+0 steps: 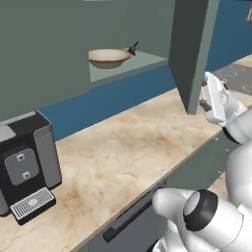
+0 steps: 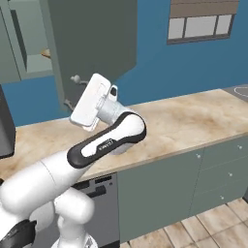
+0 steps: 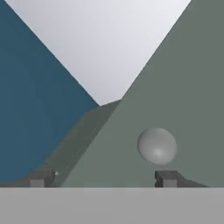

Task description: Pick the mug and place it in the sink. Pick the bowl and place it in the open cabinet and then close the cabinet.

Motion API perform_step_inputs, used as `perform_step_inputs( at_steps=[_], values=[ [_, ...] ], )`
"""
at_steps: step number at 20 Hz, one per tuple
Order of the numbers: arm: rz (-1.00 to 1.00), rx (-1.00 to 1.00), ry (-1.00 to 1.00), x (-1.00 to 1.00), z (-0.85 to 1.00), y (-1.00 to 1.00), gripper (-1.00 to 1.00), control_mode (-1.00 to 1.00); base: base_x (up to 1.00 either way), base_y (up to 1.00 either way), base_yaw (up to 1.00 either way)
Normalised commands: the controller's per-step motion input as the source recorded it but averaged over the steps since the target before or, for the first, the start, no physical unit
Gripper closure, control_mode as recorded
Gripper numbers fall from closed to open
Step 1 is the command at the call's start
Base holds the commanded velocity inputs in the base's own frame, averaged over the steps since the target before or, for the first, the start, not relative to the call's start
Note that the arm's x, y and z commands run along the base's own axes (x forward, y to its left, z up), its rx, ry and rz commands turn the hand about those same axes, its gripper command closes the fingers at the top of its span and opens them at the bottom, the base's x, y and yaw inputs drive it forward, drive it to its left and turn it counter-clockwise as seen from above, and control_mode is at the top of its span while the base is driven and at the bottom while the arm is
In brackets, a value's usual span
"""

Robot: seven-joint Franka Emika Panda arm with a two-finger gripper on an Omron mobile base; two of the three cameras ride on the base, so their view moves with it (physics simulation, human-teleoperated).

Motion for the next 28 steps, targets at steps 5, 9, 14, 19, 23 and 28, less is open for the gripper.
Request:
perform_step_inputs(
  at_steps=[5,9,14,19,23,28],
  values=[
    [-0.22,0.05,-0.3,0.53,0.0,1.0,-1.0,-1.0,0.0,0.0,0.0],
    [-0.27,0.0,-0.33,0.64,0.02,1.0,-1.0,-1.0,0.0,0.0,0.0],
    [-0.4,0.0,-0.19,0.93,0.0,1.0,-1.0,-1.0,0.0,0.0,0.0],
    [-0.5,-0.01,-0.04,1.0,0.0,1.0,-1.0,-1.0,0.0,0.0,0.0],
    [-0.51,0.0,0.03,0.88,0.0,0.99,-1.0,-1.0,0.0,0.0,0.0],
    [-0.5,-0.01,0.42,0.57,0.0,0.73,-1.0,-1.0,0.0,0.0,0.0]
  ],
)
